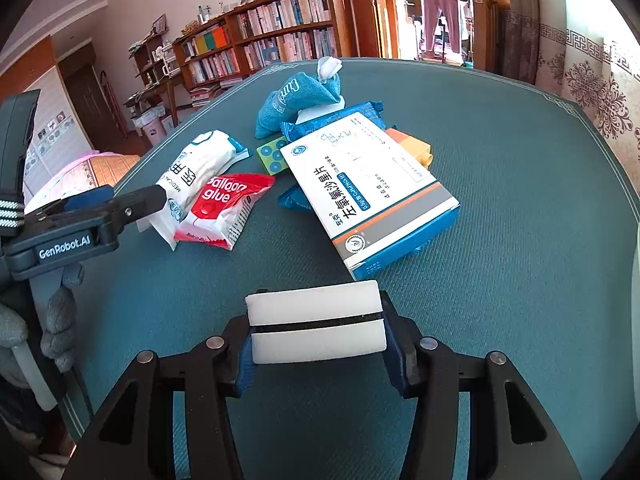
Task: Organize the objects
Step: 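Grasp the white cotton-swab bag with the left gripper while the right gripper holds a white sponge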
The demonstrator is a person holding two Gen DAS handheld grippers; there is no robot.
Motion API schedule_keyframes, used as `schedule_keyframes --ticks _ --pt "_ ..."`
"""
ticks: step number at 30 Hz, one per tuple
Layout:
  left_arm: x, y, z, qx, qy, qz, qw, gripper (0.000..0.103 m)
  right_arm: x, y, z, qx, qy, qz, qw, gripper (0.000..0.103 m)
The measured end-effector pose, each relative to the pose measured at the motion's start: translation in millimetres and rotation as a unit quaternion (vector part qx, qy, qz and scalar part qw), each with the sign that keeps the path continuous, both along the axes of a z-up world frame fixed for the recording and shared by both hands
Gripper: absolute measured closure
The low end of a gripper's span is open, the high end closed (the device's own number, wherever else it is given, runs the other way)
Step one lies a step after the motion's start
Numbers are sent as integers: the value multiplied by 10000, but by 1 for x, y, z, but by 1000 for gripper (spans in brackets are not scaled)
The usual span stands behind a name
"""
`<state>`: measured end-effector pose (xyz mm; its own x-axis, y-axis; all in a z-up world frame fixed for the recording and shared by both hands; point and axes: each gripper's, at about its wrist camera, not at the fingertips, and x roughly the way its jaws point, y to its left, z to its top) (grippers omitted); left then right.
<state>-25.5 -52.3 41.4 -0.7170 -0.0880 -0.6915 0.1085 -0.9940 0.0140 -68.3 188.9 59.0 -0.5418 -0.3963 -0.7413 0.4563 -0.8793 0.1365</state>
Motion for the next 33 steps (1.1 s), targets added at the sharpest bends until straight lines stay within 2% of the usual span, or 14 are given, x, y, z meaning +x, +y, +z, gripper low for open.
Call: schedule_keyframes --ticks 6,13,15,19,22,24,33 --pt "-22 -1 -4 -18 -193 39 9998 14 8 6 4 -11 62 11 10000 51" --pt "-37 3 -11 -7 -349 -30 9994 16 14 13 6 -69 64 -23 10000 51" --pt "-41 4 -14 -12 -404 -23 9992 22 14 13 6 -68 65 -20 10000 51" --pt "-46 3 -18 91 -495 -56 9987 27 14 13 6 -71 67 -21 10000 51" --pt "-48 3 -19 228 -560 -174 9980 42 15 15 7 -77 75 -18 9999 51" --pt "-48 5 -19 293 -572 -263 9976 56 17 17 8 -88 81 -16 9999 51" --pt "-43 3 -9 308 -455 -248 9982 57 24 32 9 -132 71 -91 9998 51"
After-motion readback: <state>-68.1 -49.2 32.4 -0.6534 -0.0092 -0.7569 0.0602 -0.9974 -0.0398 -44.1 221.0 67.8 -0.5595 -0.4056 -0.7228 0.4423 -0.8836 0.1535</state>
